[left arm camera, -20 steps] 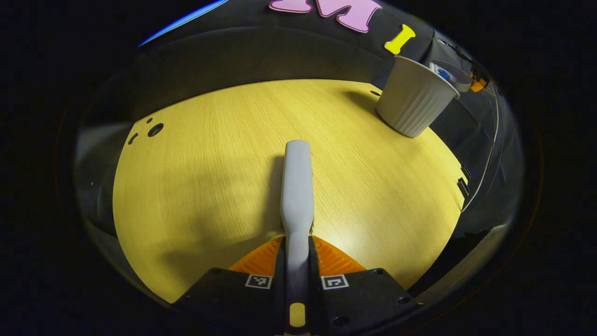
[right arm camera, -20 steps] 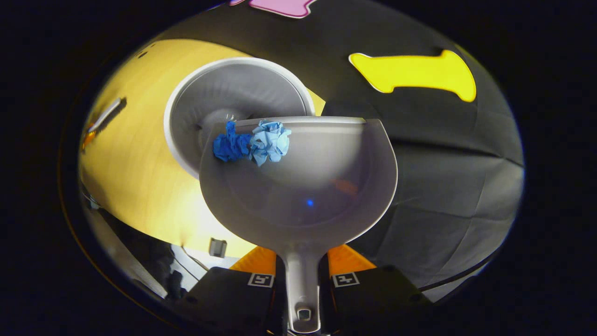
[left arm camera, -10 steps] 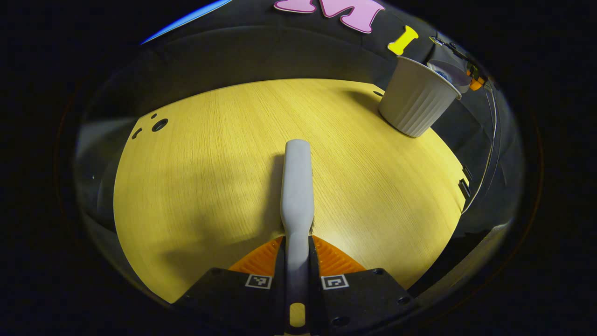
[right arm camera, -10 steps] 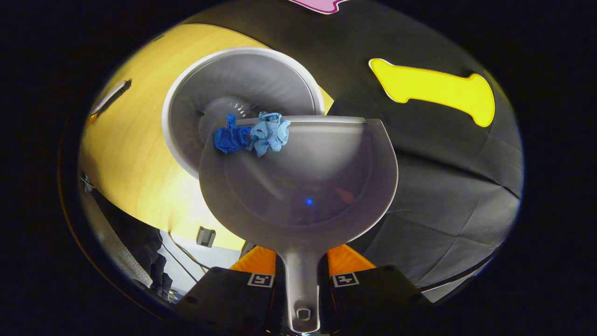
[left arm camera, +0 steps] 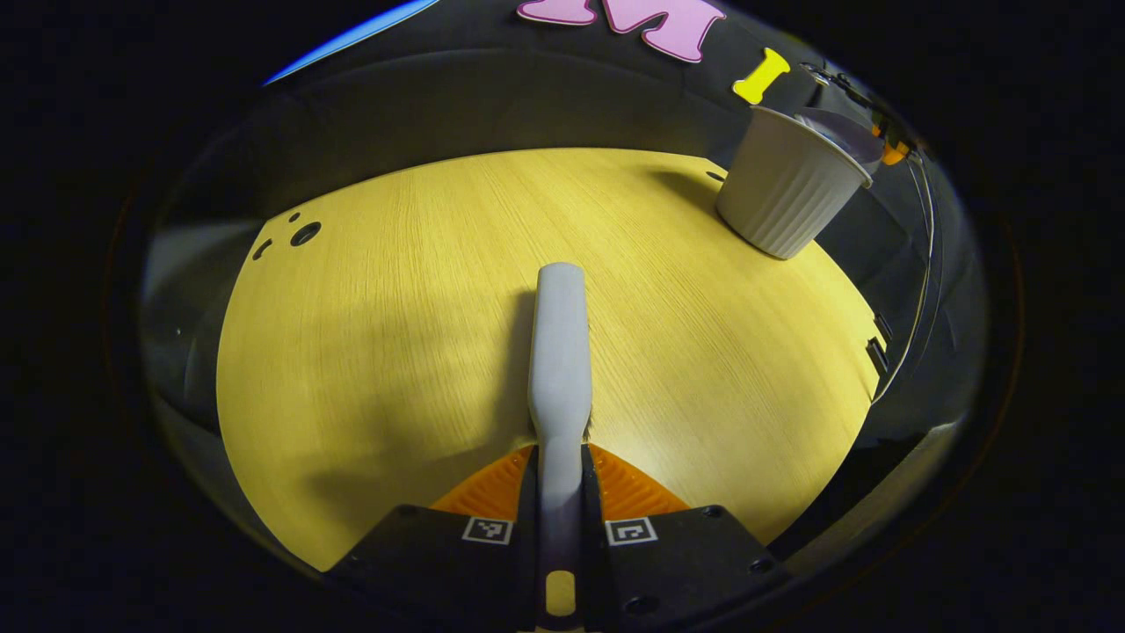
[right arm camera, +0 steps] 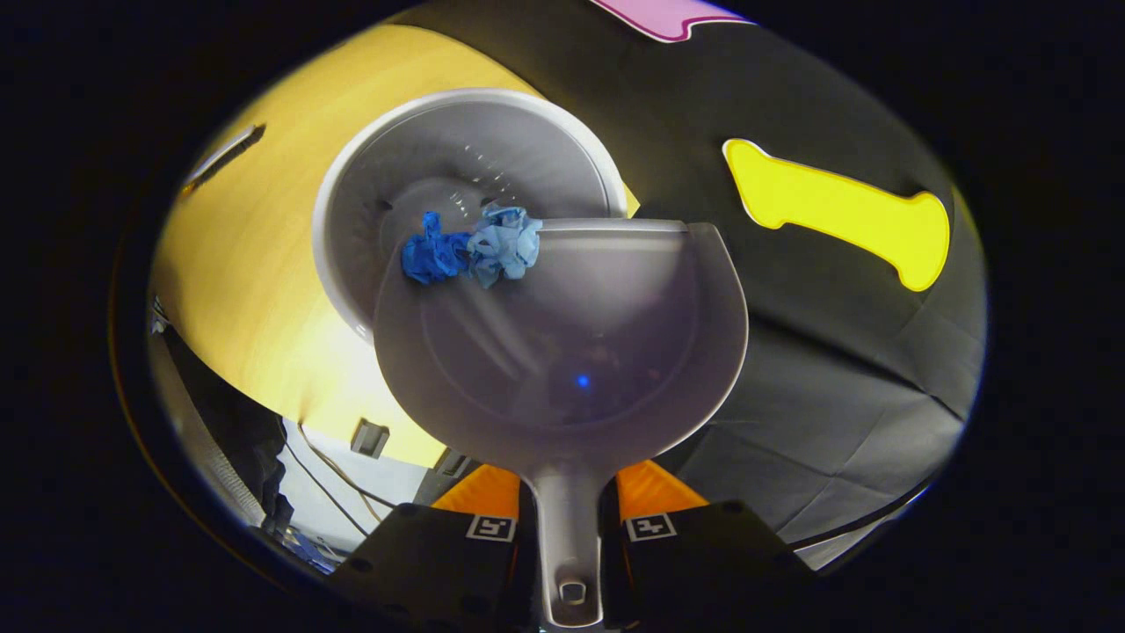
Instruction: Pick up the small broom and dustpan from the desktop, sweep the trash into the dustpan with the broom, and then empty the trash into the garbage bin.
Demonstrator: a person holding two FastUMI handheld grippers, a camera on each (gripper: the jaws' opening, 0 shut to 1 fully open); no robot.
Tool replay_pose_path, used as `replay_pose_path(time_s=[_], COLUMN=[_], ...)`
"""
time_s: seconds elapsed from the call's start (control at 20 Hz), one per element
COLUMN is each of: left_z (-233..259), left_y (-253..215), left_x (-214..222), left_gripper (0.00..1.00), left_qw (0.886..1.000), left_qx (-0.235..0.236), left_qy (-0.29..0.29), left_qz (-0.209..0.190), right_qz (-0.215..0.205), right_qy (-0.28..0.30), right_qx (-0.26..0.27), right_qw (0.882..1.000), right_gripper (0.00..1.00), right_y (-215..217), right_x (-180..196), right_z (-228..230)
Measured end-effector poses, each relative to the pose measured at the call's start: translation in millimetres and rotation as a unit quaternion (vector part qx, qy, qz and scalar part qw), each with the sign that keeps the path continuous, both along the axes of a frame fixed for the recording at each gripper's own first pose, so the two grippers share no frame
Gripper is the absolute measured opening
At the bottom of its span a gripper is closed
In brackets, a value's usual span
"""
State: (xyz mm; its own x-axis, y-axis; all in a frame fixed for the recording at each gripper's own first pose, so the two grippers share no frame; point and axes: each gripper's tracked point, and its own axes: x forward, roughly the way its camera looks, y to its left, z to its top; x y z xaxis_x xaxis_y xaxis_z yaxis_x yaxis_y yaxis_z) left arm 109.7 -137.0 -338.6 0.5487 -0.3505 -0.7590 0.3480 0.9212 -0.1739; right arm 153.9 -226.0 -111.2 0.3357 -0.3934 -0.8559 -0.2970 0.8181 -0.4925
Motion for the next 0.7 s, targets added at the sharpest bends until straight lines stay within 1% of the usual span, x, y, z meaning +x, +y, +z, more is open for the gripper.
replay_pose_path(time_s=[0.2,0.25,0.3,0.4,0.45,0.5,0.55,0.6,0.7], left_z=[-1,-1,0,0,0,1,0,0,1], left_y=[0,0,0,0,0,0,-1,-1,0], left_x=[-4,-3,-3,-2,-3,-3,-3,-4,-3], left_gripper=[0.24,0.27,0.24,0.24,0.24,0.27,0.27,0.24,0.24], left_qw=[1.000,1.000,1.000,1.000,1.000,1.000,1.000,1.000,1.000], left_qx=[0.003,0.005,0.007,0.009,0.008,0.008,0.008,0.010,0.018], left_qy=[0.001,-0.001,-0.001,-0.002,-0.002,-0.002,-0.002,-0.002,-0.004], left_qz=[0.001,0.001,0.002,0.004,0.006,0.009,0.010,0.010,0.011], right_qz=[0.007,0.008,0.008,0.003,-0.004,-0.014,-0.026,-0.037,-0.057], right_qy=[0.002,-0.001,-0.005,-0.020,-0.033,-0.045,-0.059,-0.076,-0.107], right_qx=[-0.004,-0.003,-0.002,0.009,0.022,0.039,0.054,0.069,0.102], right_qw=[1.000,1.000,1.000,1.000,0.999,0.998,0.996,0.994,0.987], right_gripper=[0.31,0.30,0.30,0.30,0.30,0.30,0.30,0.30,0.30], right_y=[2,1,1,1,2,4,5,5,8], right_x=[2,0,-1,-1,-2,-4,-7,-11,-20], right_z=[0,-1,-1,-3,-4,-4,-3,0,4])
